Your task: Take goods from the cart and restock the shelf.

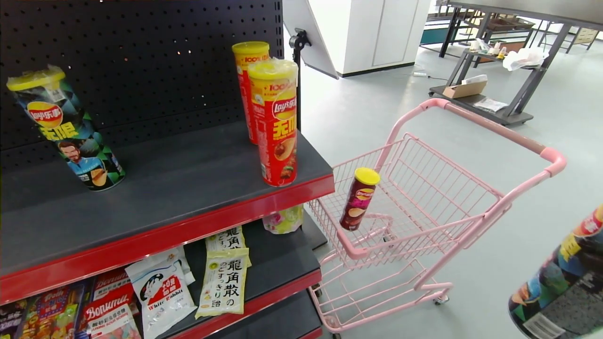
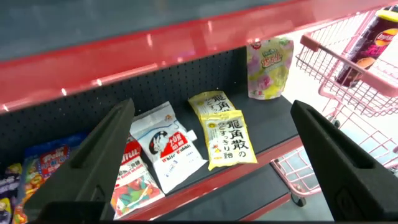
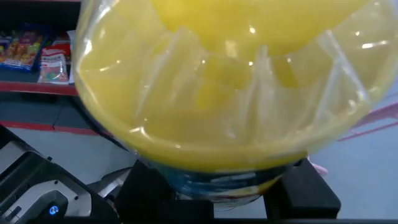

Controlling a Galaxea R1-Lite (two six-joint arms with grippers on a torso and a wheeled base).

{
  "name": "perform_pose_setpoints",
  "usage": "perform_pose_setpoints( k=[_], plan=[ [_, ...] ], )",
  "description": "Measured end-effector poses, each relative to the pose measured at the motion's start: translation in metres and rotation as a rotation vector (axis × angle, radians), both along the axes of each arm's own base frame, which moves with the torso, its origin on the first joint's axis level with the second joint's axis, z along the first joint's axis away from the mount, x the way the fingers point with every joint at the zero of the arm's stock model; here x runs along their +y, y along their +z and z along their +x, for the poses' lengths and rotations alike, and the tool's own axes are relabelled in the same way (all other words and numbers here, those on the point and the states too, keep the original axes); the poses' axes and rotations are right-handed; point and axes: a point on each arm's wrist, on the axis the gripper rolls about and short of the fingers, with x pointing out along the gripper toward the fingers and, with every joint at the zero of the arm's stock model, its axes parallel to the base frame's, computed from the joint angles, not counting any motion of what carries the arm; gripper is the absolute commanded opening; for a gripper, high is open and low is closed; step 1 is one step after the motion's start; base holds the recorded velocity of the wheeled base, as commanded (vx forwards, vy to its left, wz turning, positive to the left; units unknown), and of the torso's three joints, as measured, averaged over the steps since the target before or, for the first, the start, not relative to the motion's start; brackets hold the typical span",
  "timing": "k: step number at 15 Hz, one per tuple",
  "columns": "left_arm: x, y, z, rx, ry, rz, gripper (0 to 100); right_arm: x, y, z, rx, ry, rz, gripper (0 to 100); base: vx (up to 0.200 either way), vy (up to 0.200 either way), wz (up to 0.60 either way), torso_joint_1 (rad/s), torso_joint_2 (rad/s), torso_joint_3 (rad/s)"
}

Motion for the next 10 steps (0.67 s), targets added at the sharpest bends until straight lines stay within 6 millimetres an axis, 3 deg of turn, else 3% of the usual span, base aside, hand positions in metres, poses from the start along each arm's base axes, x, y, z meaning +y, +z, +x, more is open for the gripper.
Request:
perform_pose_setpoints(
  k=[4, 10],
  plan=[
    [0.000, 0.000, 0.000, 0.000, 0.002, 0.011, 100, 0.009, 0.002, 0.030, 0.029, 0.029, -0.003, 0, 0.000, 0.000, 0.00, 0.216, -0.51, -0.300],
    [0.000, 0.000, 0.000, -0.002, 0.005, 0.021, 100, 0.012, -0.003, 0.043, 0.077, 0.028, -0.017, 0, 0.000, 0.000, 0.00, 0.165, -0.38, -0.210]
  ],
)
